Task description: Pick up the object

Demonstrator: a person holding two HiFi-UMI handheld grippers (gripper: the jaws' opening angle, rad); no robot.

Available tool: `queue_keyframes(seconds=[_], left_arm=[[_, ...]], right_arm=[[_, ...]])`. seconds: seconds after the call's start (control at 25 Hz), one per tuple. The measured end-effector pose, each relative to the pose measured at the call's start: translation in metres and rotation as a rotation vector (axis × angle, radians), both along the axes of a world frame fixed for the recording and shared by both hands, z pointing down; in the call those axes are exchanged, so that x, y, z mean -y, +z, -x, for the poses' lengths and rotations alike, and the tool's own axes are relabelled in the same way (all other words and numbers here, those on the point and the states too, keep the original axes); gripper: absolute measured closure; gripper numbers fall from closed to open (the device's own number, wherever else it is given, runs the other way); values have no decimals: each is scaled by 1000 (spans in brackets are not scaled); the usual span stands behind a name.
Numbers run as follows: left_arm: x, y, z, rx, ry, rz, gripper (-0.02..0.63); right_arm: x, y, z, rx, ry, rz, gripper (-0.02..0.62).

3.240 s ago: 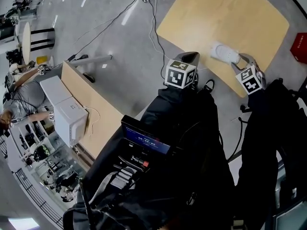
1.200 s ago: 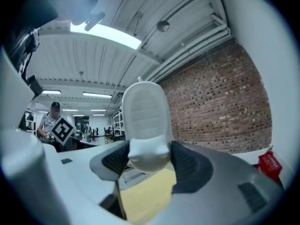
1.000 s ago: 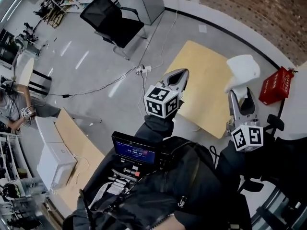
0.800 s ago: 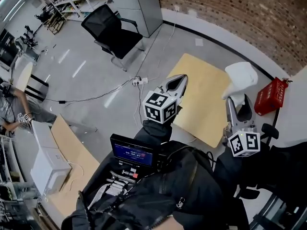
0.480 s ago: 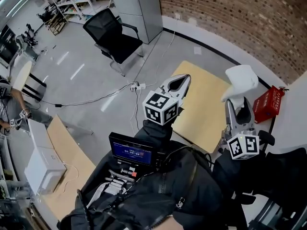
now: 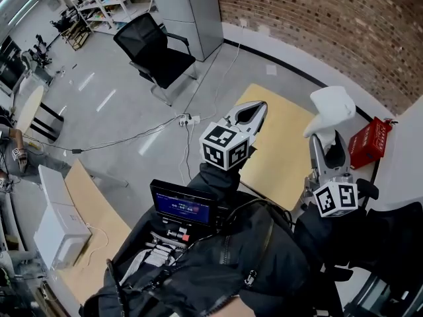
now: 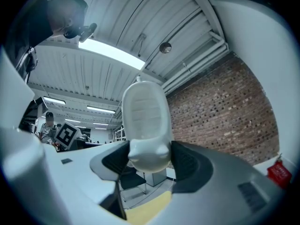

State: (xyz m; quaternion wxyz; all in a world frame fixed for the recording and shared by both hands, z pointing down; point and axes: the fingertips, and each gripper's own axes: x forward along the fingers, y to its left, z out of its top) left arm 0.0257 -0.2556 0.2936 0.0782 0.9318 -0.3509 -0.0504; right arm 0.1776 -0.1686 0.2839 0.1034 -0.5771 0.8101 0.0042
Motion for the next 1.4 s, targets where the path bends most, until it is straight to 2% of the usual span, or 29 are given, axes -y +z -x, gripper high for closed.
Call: queue_keyframes(seconds=[0.76,1.4], left_arm=[[4,3,5,12,-32,13,609],[0,7,0,14,-18,19,609]], right_arm=[[7,0,2,71,-55,-9,311],[-1,1,-3,121,-66,-16,312]])
